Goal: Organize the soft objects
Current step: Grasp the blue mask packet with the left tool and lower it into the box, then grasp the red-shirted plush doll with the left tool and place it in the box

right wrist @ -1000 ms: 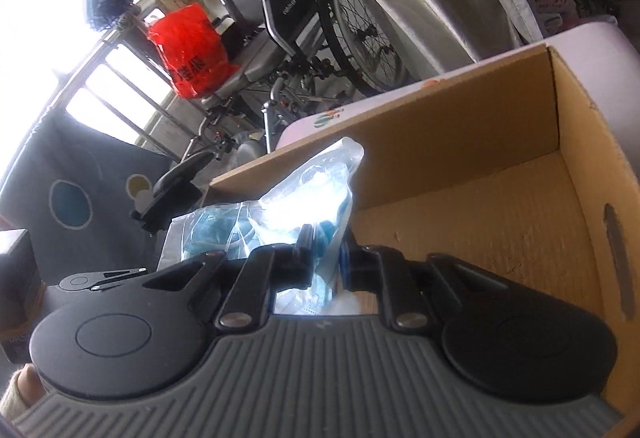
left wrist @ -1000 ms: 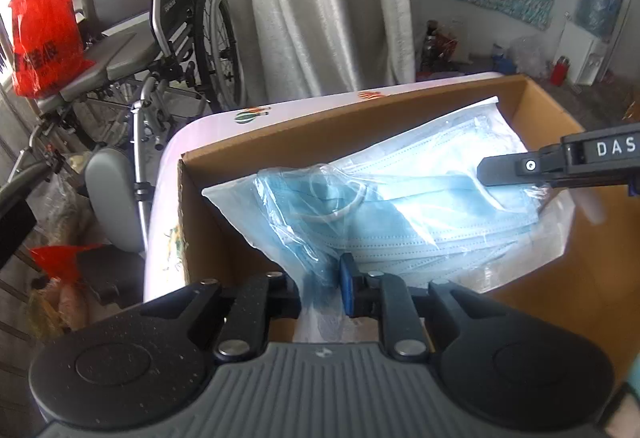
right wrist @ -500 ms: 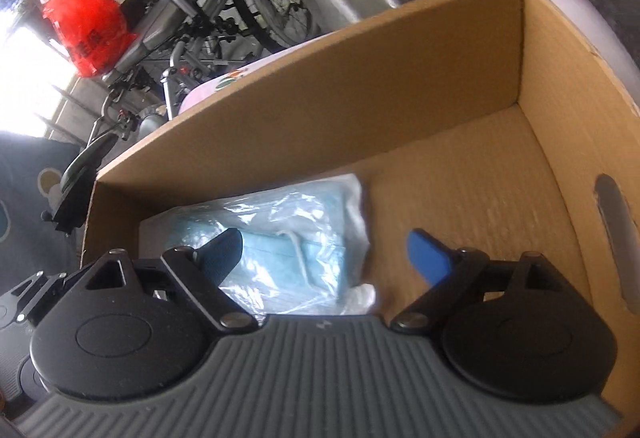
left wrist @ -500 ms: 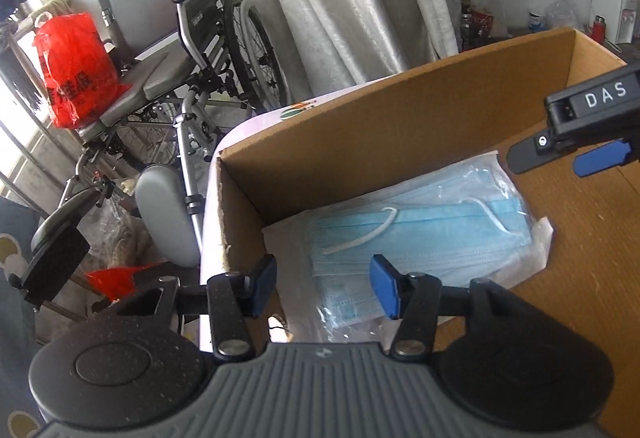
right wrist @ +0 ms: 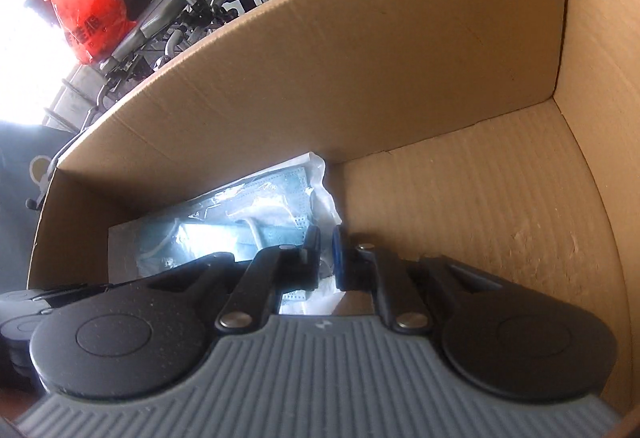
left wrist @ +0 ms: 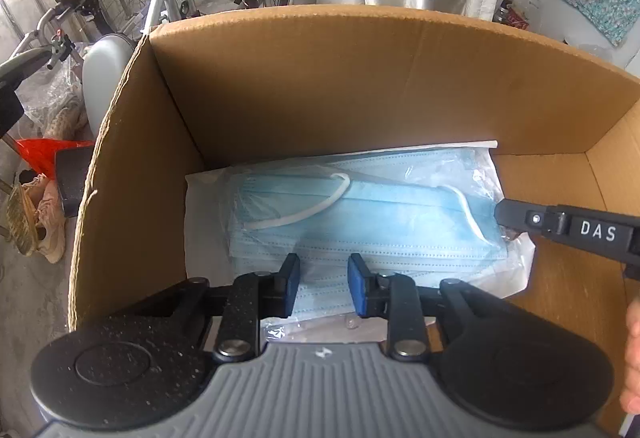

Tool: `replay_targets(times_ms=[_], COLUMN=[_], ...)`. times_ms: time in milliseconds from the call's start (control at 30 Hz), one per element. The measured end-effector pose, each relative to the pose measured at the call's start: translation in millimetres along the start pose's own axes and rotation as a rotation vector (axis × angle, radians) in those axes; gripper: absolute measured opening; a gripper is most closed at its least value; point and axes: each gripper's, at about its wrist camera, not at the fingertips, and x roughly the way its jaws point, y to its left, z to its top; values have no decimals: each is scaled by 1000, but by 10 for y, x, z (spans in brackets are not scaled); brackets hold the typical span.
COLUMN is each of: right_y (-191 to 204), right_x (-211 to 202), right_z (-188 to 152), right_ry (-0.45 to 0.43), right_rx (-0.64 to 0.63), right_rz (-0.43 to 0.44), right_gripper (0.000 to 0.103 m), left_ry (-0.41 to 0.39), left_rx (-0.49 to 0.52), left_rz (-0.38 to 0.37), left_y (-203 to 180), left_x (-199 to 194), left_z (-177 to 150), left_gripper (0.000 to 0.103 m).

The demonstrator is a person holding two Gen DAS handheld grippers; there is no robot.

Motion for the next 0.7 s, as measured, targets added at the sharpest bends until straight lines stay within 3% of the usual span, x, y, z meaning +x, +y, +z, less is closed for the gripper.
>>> replay_targets(times_ms=[100, 200, 233, 333, 467, 567, 633, 700], right_y=[-4, 18, 52, 132, 159, 123, 35, -140], right_x=[-67, -310, -442, -845, -1451, -2036, -2415, -2820], right_z=[18, 71, 98, 189, 236, 118, -67, -332], right_ry=[5, -1, -30, -101, -133, -152, -156, -153], right_rx=[17, 4, -19, -78, -65, -81, -89, -117], right_rz=[-5, 0, 4, 3, 31, 100, 151, 195], right_gripper=[11, 35, 38, 40, 40, 42, 54, 57], left_ry=[20, -22, -52, -88, -122, -146, -141, -129], left_rx=[-3, 14, 25, 32, 77, 75, 104, 160], left_rz=[-12, 0, -3, 20, 44, 5, -36, -76], left_y=[-9, -73, -82, -161, -309, -432, -499, -575], left_x=[-30, -233, -327, -608, -1033, -1437, -1683, -1828], left_z=[29, -44, -75, -199, -349, -546, -772, -1041], left_gripper=[30, 40, 41, 41, 43, 53, 54, 58])
